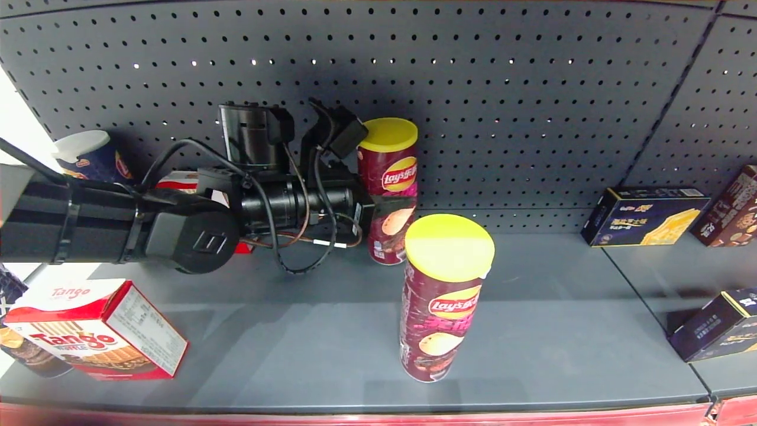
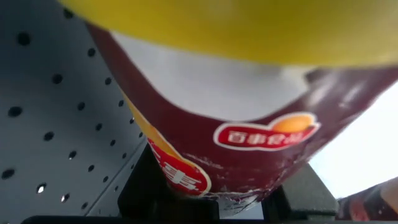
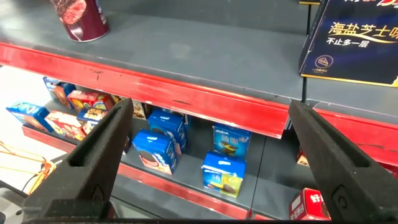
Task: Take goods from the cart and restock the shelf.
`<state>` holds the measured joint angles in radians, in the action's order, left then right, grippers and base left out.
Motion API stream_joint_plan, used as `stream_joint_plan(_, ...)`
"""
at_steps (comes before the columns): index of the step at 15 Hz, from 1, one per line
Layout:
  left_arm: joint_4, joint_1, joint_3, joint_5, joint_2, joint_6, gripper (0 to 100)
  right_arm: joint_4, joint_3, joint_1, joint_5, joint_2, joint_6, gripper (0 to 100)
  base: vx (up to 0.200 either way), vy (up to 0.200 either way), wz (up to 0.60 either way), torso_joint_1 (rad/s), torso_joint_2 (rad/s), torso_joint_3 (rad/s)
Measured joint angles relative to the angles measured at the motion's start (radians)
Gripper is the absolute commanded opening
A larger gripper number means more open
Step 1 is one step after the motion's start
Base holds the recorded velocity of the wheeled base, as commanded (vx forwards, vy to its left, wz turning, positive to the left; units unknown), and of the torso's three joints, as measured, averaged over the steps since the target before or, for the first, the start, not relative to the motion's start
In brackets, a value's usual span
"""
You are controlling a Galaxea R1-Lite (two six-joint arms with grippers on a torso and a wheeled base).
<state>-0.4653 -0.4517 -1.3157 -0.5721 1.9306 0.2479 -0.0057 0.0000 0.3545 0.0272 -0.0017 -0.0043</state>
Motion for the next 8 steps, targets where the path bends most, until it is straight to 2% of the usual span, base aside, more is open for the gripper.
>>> stream_joint_plan(8, -0.004, -0.012, -0.045, -0.002, 0.066, 0.003, 0, 0.000, 0.000, 0.001, 0.000, 0.000, 0.000, 100, 0.000, 0.000, 0.00, 0.000, 0.00, 0.000)
